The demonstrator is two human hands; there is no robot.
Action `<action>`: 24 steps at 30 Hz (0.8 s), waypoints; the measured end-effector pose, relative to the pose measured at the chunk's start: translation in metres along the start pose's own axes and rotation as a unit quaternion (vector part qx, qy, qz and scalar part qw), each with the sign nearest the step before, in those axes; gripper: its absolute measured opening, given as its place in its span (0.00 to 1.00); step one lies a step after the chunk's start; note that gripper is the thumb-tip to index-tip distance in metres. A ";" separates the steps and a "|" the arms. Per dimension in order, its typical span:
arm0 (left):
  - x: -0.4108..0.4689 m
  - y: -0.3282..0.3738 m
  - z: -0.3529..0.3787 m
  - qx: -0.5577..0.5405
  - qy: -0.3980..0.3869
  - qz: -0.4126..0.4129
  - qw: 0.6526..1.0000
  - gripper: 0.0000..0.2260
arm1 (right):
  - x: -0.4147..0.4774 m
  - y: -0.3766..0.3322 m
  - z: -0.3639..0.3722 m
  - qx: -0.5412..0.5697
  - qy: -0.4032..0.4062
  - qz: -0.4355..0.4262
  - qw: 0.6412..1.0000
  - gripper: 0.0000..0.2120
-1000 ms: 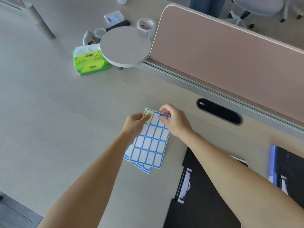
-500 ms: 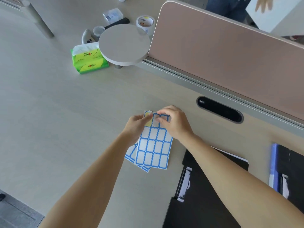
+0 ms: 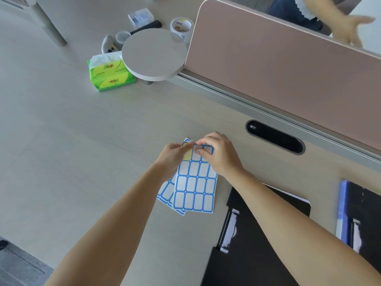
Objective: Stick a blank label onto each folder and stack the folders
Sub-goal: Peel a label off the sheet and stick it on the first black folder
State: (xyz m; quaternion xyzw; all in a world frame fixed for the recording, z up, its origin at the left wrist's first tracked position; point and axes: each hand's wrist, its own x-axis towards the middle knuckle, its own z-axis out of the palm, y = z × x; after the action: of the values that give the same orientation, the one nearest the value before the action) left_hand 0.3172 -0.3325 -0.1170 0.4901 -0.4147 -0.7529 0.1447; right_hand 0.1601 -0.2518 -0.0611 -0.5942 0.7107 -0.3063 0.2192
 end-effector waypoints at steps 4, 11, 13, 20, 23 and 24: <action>-0.010 0.010 0.006 0.005 0.013 -0.006 1.000 0.30 | 0.000 0.000 -0.001 0.011 -0.003 0.007 1.000 0.10; -0.007 0.010 0.010 0.007 0.017 -0.024 1.000 0.37 | 0.001 -0.003 0.000 0.036 0.004 0.041 0.999 0.09; -0.008 0.011 0.010 0.019 0.026 -0.023 0.999 0.33 | 0.002 -0.005 0.000 0.022 0.006 0.033 0.999 0.08; -0.017 0.019 0.015 0.040 0.066 -0.046 0.996 0.20 | 0.002 -0.009 0.001 -0.035 0.002 -0.004 0.999 0.07; -0.017 0.021 0.017 0.039 0.087 -0.044 0.994 0.21 | 0.004 -0.011 0.000 -0.074 0.010 -0.030 0.997 0.05; -0.017 0.022 0.018 0.039 0.086 -0.044 0.995 0.20 | 0.004 -0.012 -0.001 -0.084 0.015 -0.033 0.996 0.05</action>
State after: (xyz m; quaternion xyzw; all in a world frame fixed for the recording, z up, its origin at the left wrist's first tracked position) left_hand 0.3061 -0.3269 -0.0864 0.5763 -0.4081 -0.6965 0.1276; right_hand 0.1670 -0.2571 -0.0524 -0.6291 0.7172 -0.2613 0.1471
